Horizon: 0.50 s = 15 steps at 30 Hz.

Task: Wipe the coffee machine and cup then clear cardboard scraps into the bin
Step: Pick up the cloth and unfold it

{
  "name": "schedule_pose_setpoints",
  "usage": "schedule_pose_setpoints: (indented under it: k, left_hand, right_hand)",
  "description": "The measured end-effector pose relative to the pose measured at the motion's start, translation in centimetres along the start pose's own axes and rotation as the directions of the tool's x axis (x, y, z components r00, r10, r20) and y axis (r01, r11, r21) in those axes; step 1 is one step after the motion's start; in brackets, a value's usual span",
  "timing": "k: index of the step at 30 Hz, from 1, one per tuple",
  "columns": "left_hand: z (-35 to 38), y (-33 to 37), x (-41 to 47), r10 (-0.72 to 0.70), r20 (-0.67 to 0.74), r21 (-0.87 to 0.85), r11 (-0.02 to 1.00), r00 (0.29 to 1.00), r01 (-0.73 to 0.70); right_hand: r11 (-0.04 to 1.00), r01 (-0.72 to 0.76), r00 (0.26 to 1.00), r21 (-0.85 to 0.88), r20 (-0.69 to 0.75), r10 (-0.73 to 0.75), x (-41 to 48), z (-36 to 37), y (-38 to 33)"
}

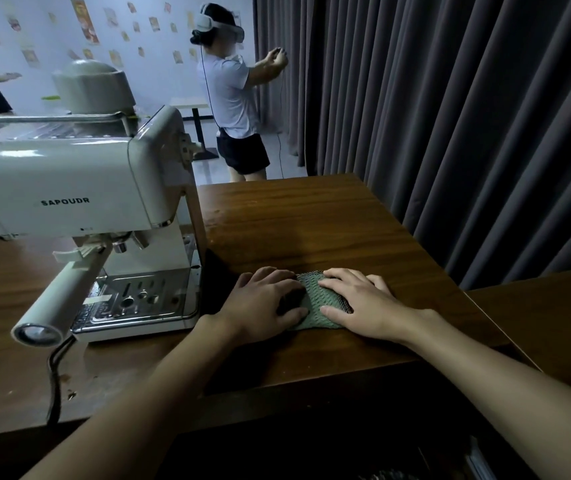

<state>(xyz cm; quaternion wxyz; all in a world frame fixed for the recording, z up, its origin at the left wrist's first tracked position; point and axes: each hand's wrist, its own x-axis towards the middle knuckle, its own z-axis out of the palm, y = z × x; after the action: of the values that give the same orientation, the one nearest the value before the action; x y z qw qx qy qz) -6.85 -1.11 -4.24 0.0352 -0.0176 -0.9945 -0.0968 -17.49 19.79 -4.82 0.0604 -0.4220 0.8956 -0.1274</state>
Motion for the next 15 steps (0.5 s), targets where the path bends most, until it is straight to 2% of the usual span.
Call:
schedule_pose_setpoints:
  k: [15]
  left_hand:
    - [-1.2,0.1,-6.4,-0.026,0.105,-0.014,1.000,0.994,0.027]
  right_hand:
    - [0.999,-0.003,0.998,0.034,0.068,0.000,-4.4,0.6,-4.6]
